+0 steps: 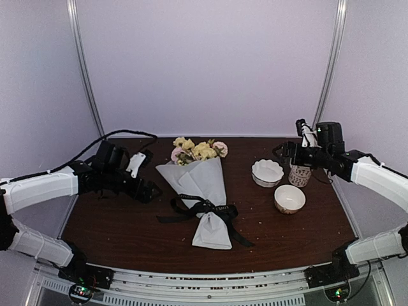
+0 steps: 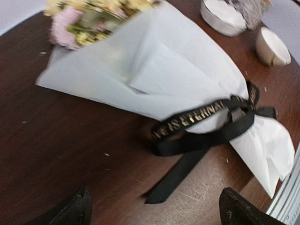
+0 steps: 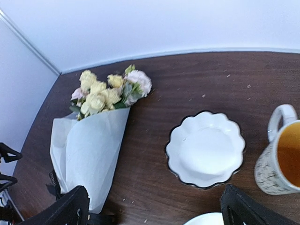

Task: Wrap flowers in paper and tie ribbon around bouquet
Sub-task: Reset both arms

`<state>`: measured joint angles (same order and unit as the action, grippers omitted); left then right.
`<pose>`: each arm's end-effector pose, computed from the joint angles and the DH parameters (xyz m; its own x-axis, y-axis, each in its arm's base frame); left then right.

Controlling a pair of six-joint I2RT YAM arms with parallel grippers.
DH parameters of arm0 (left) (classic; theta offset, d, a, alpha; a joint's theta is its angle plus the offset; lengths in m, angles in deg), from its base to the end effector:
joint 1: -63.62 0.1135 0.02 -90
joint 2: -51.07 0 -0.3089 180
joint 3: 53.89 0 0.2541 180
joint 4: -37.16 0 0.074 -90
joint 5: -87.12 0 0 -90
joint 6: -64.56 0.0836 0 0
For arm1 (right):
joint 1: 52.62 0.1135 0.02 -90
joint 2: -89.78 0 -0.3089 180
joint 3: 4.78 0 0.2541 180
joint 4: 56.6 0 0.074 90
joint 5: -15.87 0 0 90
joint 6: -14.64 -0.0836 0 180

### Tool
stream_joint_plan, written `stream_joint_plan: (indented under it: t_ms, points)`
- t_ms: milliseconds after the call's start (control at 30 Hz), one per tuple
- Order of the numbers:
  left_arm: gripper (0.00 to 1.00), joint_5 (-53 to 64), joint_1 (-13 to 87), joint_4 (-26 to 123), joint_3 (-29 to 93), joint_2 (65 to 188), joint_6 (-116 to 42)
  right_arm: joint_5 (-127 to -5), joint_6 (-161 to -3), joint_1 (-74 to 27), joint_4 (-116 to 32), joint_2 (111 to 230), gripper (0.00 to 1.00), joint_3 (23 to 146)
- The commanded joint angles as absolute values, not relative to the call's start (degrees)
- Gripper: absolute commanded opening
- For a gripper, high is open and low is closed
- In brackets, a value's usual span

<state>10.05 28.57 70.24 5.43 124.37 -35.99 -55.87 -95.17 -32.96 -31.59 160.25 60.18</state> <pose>0.2215 -0.1783 0.2342 -0.7145 0.2833 -0.6397 0.5632 0.7753 -0.2858 0.2754 0.1262 0.3023 -0.6444 0.1116 -0.7565 -0.3777 0.8138 0.4417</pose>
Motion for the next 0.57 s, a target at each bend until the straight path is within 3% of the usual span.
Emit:
stream_joint_plan:
  t_ms: [0,200,333,533]
  points:
    - [0.98,0.7,37.8,64.7,6.5,117.6,-43.9,-64.0,-95.4,-38.0,-36.2,152.7,1.00,56.2]
    - [0.98,-22.4,47.6,68.7,10.7,117.2,-47.3,-80.2,-95.8,-41.1,-42.7,146.2,1.00,51.0]
    - [0.98,-29.0,52.3,69.6,9.8,118.4,-51.0,-87.0,-95.2,-41.2,-41.0,146.2,1.00,50.6]
    - [0.98,-30.7,53.8,66.7,4.8,117.8,-52.8,-87.2,-95.4,-41.3,-48.0,144.3,1.00,45.4]
